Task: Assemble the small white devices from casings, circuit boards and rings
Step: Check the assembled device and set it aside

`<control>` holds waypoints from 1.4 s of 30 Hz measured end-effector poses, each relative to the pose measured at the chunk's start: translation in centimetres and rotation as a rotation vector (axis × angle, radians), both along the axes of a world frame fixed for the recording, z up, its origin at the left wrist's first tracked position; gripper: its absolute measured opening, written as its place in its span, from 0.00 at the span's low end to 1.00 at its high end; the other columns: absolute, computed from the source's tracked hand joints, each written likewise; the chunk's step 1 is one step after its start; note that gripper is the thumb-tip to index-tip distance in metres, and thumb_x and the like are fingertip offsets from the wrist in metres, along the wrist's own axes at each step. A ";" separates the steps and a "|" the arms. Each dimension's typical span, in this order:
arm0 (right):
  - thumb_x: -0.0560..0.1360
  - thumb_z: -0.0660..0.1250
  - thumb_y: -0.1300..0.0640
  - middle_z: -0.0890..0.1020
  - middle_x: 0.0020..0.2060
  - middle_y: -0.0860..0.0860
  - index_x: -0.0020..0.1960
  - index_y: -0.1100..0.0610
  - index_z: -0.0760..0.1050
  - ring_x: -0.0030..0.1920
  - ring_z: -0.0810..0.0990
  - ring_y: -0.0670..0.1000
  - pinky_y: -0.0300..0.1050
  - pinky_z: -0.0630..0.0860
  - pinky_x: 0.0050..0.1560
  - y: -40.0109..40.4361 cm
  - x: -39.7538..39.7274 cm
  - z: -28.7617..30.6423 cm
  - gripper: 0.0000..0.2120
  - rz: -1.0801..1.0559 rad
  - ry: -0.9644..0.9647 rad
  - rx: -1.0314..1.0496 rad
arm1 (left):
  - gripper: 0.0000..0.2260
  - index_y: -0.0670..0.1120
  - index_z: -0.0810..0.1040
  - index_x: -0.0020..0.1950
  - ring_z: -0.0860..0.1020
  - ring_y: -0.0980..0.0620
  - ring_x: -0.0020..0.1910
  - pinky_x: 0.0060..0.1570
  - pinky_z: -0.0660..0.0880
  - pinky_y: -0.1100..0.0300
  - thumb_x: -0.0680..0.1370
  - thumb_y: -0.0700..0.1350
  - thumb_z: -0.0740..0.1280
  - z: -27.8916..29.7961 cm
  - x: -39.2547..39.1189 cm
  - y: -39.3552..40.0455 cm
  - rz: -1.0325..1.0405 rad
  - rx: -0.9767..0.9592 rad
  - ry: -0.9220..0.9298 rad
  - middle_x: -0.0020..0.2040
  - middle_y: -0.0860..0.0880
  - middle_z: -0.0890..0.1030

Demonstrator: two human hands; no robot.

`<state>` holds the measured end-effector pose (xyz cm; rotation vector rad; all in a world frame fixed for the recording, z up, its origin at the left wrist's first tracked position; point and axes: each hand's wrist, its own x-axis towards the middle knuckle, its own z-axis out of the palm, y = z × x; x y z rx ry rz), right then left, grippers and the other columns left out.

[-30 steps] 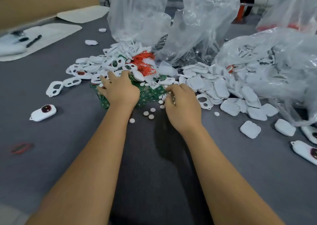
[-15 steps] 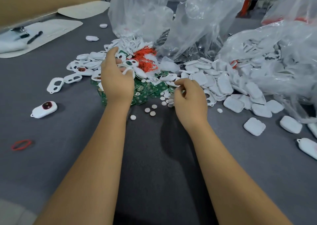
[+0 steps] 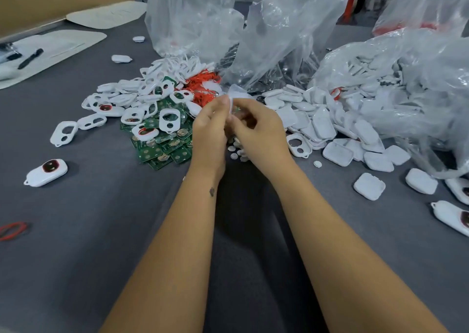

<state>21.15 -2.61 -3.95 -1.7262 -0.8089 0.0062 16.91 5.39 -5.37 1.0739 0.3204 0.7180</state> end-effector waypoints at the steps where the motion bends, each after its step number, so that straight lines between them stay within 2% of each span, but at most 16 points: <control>1: 0.75 0.66 0.61 0.79 0.36 0.49 0.41 0.50 0.80 0.39 0.76 0.46 0.44 0.75 0.43 0.5 0.1 0.3 0.08 0.034 -0.064 -0.064 | 0.10 0.38 0.79 0.56 0.81 0.46 0.50 0.55 0.78 0.53 0.82 0.43 0.62 0.0 0.0 0.3 0.010 -0.001 -0.019 0.49 0.41 0.81; 3: 0.73 0.63 0.63 0.78 0.36 0.45 0.37 0.49 0.78 0.40 0.76 0.44 0.44 0.75 0.44 1.8 0.5 0.6 0.12 0.038 -0.066 -0.090 | 0.12 0.36 0.76 0.59 0.81 0.50 0.45 0.49 0.78 0.58 0.83 0.42 0.60 0.2 0.1 0.8 0.090 -0.114 -0.079 0.44 0.44 0.80; 5: 0.72 0.62 0.64 0.79 0.41 0.45 0.41 0.52 0.80 0.46 0.77 0.44 0.44 0.76 0.49 3.0 1.0 1.0 0.10 0.001 0.002 -0.032 | 0.14 0.36 0.73 0.63 0.82 0.53 0.38 0.42 0.79 0.61 0.85 0.44 0.56 0.4 0.3 1.5 0.197 -0.326 -0.114 0.41 0.46 0.81; 6: 0.72 0.62 0.64 0.79 0.45 0.46 0.44 0.55 0.81 0.50 0.77 0.48 0.46 0.74 0.53 3.6 1.5 0.9 0.10 -0.034 -0.043 -0.046 | 0.15 0.36 0.72 0.61 0.81 0.54 0.34 0.37 0.78 0.62 0.85 0.45 0.54 0.4 0.4 1.8 0.235 -0.391 -0.128 0.40 0.46 0.82; 9: 0.76 0.61 0.59 0.76 0.60 0.51 0.59 0.55 0.78 0.62 0.69 0.55 0.48 0.64 0.62 5.2 3.2 0.3 0.14 -0.144 -0.380 -0.406 | 0.17 0.38 0.74 0.56 0.75 0.56 0.28 0.28 0.71 0.65 0.86 0.47 0.50 0.3 0.3 2.5 0.259 -0.407 -0.135 0.42 0.43 0.84; 12: 0.79 0.58 0.53 0.72 0.67 0.53 0.66 0.53 0.74 0.68 0.64 0.58 0.52 0.57 0.66 6.6 4.0 0.0 0.18 -0.206 -0.487 -0.666 | 0.19 0.37 0.75 0.57 0.72 0.57 0.28 0.26 0.68 0.66 0.85 0.48 0.49 0.1 0.4 2.6 0.263 -0.365 -0.094 0.43 0.45 0.85; 14: 0.77 0.59 0.54 0.75 0.62 0.53 0.62 0.54 0.76 0.67 0.65 0.58 0.54 0.56 0.67 7.1 4.1 0.0 0.15 -0.227 -0.505 -0.730 | 0.18 0.36 0.75 0.60 0.72 0.57 0.28 0.28 0.68 0.66 0.85 0.47 0.51 0.1 0.5 2.5 0.265 -0.323 -0.060 0.45 0.44 0.85; 16: 0.74 0.60 0.57 0.79 0.52 0.51 0.51 0.53 0.78 0.64 0.68 0.56 0.56 0.56 0.67 7.3 4.3 0.5 0.09 -0.231 -0.497 -0.731 | 0.17 0.39 0.75 0.60 0.72 0.57 0.29 0.30 0.69 0.65 0.84 0.46 0.51 0.0 0.6 2.3 0.261 -0.283 -0.031 0.46 0.45 0.86; 18: 0.73 0.62 0.60 0.78 0.46 0.49 0.46 0.52 0.77 0.61 0.69 0.54 0.54 0.55 0.67 7.4 4.5 0.9 0.07 -0.242 -0.508 -0.714 | 0.17 0.40 0.76 0.60 0.73 0.57 0.31 0.32 0.70 0.65 0.84 0.47 0.52 0.1 0.5 2.1 0.247 -0.279 -0.028 0.47 0.45 0.86; 22: 0.71 0.63 0.63 0.81 0.48 0.49 0.49 0.52 0.81 0.60 0.71 0.53 0.52 0.56 0.67 7.5 4.6 1.2 0.12 -0.241 -0.528 -0.715 | 0.17 0.40 0.76 0.58 0.72 0.56 0.31 0.33 0.69 0.64 0.84 0.47 0.51 0.2 0.5 1.8 0.238 -0.269 -0.023 0.49 0.42 0.85; 26: 0.76 0.62 0.60 0.79 0.54 0.50 0.54 0.54 0.79 0.60 0.71 0.54 0.48 0.60 0.63 6.7 4.4 1.3 0.10 -0.282 -0.558 -0.593 | 0.17 0.42 0.79 0.49 0.73 0.57 0.29 0.31 0.71 0.64 0.84 0.45 0.52 0.6 0.3 1.5 0.230 -0.240 -0.049 0.47 0.43 0.85; 30: 0.81 0.59 0.54 0.77 0.54 0.54 0.58 0.58 0.78 0.56 0.72 0.56 0.48 0.66 0.57 4.3 3.6 0.8 0.12 -0.335 -0.556 -0.377 | 0.12 0.43 0.72 0.42 0.72 0.54 0.24 0.25 0.68 0.64 0.82 0.42 0.54 0.8 0.1 1.2 0.295 -0.142 0.013 0.39 0.43 0.85; 33: 0.80 0.62 0.55 0.78 0.49 0.56 0.51 0.61 0.79 0.50 0.74 0.56 0.50 0.69 0.50 1.5 3.0 0.1 0.10 -0.356 -0.413 -0.192 | 0.11 0.45 0.67 0.41 0.65 0.55 0.23 0.24 0.61 0.65 0.82 0.43 0.55 0.8 0.2 0.6 0.306 -0.070 0.035 0.32 0.45 0.79; 36: 0.80 0.64 0.55 0.78 0.43 0.53 0.47 0.59 0.78 0.46 0.74 0.52 0.47 0.70 0.47 -1.4 2.4 -0.5 0.09 -0.391 -0.200 -0.059 | 0.12 0.45 0.69 0.40 0.62 0.58 0.23 0.23 0.59 0.67 0.83 0.42 0.55 0.7 0.5 -0.6 0.236 0.013 0.078 0.34 0.46 0.75; 39: 0.79 0.64 0.56 0.79 0.40 0.49 0.45 0.57 0.77 0.43 0.75 0.48 0.41 0.69 0.45 -3.9 1.5 -0.9 0.07 -0.423 -0.029 0.037 | 0.08 0.44 0.72 0.44 0.65 0.59 0.26 0.23 0.62 0.68 0.82 0.39 0.59 0.5 0.8 -2.6 0.074 0.069 0.132 0.41 0.42 0.76; 42: 0.79 0.65 0.57 0.80 0.37 0.46 0.43 0.54 0.77 0.41 0.76 0.45 0.37 0.71 0.44 -5.8 0.9 -1.1 0.07 -0.409 0.099 0.075 | 0.05 0.43 0.77 0.48 0.72 0.59 0.28 0.27 0.69 0.67 0.80 0.36 0.62 0.2 0.9 -4.2 -0.043 0.162 0.185 0.41 0.42 0.81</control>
